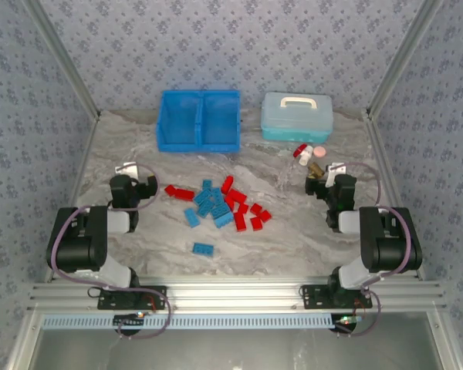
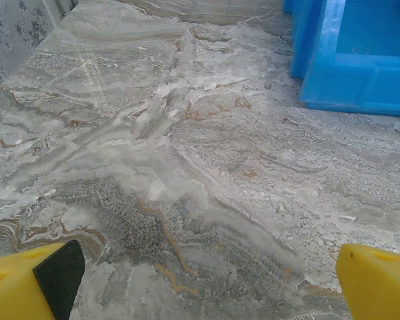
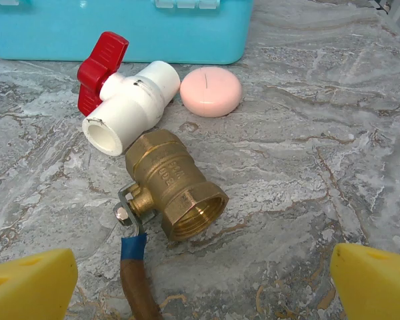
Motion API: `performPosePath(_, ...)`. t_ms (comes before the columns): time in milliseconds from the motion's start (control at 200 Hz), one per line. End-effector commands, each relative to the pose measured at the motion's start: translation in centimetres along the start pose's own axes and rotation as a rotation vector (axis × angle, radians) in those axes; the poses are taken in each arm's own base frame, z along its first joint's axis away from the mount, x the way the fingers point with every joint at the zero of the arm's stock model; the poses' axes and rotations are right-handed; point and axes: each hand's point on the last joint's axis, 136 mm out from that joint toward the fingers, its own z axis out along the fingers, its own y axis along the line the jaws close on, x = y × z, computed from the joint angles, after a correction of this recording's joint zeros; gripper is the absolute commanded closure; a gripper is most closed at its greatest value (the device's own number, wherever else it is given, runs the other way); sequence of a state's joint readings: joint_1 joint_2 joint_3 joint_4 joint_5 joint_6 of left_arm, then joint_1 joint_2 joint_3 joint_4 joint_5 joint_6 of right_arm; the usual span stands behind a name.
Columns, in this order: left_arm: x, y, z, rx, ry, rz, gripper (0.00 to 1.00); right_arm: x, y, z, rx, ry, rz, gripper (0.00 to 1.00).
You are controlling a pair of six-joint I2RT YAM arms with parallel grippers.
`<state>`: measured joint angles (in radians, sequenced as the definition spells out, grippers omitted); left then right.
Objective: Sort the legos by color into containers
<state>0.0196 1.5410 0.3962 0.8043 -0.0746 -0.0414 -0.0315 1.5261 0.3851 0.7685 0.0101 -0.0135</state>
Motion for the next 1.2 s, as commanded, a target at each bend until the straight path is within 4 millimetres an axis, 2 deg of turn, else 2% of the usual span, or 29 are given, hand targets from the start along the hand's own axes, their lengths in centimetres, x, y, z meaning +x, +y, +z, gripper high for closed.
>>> performPosePath(0, -1.2, -0.4, 0.1, 0.016, -0.031, 0.005, 0.01, -1.2, 0.0, 0.0, -0.005, -0.040, -0.012, 0.00)
performPosePath(450, -1.3, -0.4, 0.1, 0.016, -0.033, 0.005, 0.01, -1.3, -0.1, -0.1, -0.002, -0.046, -0.012, 0.00)
performPosePath(540, -1.2, -0.4, 0.1, 0.016, -0.033, 0.006, 0.01, -2.6, -0.1, -0.4, 0.014, -0.034, -0.020, 0.00)
performPosePath(640, -1.3, -0.3, 0.0, 0.014, -0.038, 0.006, 0.01, -4.6, -0.9, -2.1, 0.067, 0.017, 0.026, 0.00)
performPosePath(715, -2.0, 0.3, -0.5, -0.021, -0.047, -0.011, 0.01, -6.9, -2.3, -4.8, 0.135, -0.016, 0.198, 0.00)
performPosePath(780, -2.8, 0.9, -1.6, -0.064, -0.072, -0.016, 0.01, -8.0, -2.7, -7.3, 0.157, 0.015, 0.343, 0.01)
performPosePath(804, -3.0, 1.2, -2.2, -0.093, -0.072, -0.014, 0.01, -9.1, -2.5, -8.3, 0.144, 0.020, 0.387, 0.02)
performPosePath(884, -4.3, 2.4, -4.3, -0.194, -0.043, -0.033, 0.01, -10.7, -0.5, -11.1, 0.064, 0.077, 0.456, 0.02)
performPosePath(1004, -7.4, 2.6, -8.4, -0.227, -0.031, -0.171, 0.01, -12.8, 4.6, -14.4, -0.109, 0.125, 0.392, 0.04)
performPosePath(1069, -8.4, 1.6, -10.5, -0.196, -0.015, -0.265, 0.01, -12.9, 7.7, -15.7, -0.176, 0.177, 0.303, 0.04)
performPosePath(1124, -9.2, -0.3, -12.0, -0.131, 0.023, -0.322, 0.01, -12.5, 10.4, -16.3, -0.238, 0.234, 0.220, 0.04)
performPosePath(1194, -9.2, -2.8, -13.4, -0.072, 0.130, -0.367, 0.01, -10.5, 13.3, -16.9, -0.289, 0.363, 0.113, 0.04)
